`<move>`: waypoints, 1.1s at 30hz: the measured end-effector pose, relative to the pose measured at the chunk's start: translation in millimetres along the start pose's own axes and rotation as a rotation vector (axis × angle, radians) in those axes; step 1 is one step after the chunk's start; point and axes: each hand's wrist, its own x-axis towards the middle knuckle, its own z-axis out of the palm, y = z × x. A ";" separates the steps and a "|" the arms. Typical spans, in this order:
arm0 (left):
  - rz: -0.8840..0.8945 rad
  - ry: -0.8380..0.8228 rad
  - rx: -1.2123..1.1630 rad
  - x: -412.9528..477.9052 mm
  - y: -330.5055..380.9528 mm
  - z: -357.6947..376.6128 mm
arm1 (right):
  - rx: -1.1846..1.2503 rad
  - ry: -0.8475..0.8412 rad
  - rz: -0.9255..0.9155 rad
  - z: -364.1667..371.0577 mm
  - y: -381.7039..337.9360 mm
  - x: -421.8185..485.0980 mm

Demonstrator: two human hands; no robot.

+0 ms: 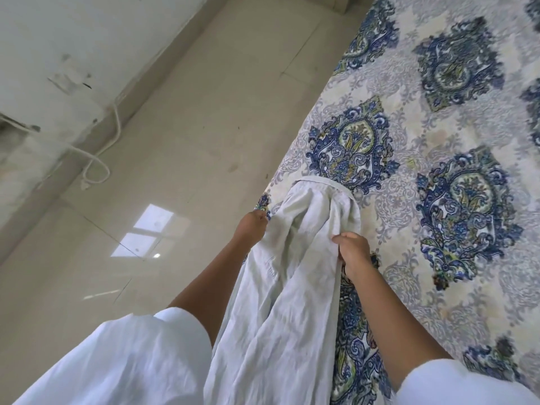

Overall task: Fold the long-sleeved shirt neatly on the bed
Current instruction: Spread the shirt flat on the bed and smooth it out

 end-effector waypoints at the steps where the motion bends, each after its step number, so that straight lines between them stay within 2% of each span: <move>1: -0.015 -0.017 0.006 6.1 -0.7 4.7 | 0.052 -0.011 0.012 -1.5 1.0 1.6; 4: -0.061 -0.053 0.009 17.1 0.0 15.3 | 0.262 -0.084 0.065 -8.2 3.2 -0.6; 7: -0.074 -0.078 0.064 18.2 7.1 15.1 | 0.337 -0.209 0.112 -19.2 6.6 -6.4; 10: -0.060 -0.058 -0.084 5.4 15.7 6.0 | 0.355 -0.285 0.112 -36.4 6.1 -19.0; 12: -0.059 -0.072 -0.268 -16.0 22.8 -8.1 | 0.377 -0.310 0.082 -49.3 5.2 -32.3; 15: -0.020 -0.212 -0.450 -52.6 35.0 -33.6 | 0.403 -0.334 0.014 -64.2 0.5 -58.8; 22: 0.002 -0.410 -0.498 -163.6 39.2 -96.5 | 0.402 -0.414 -0.109 -107.3 -12.1 -141.0; 24: 0.000 -0.398 -0.537 -200.4 30.3 -115.3 | 0.349 -0.437 -0.150 -127.5 -20.6 -166.2; 27: 0.056 -0.381 -0.520 -256.1 21.5 -140.0 | 0.259 -0.500 -0.227 -153.4 -32.0 -199.4; 33: 0.224 -0.402 -0.239 -345.3 24.8 -165.0 | 0.113 -0.594 -0.320 -198.5 -48.7 -268.9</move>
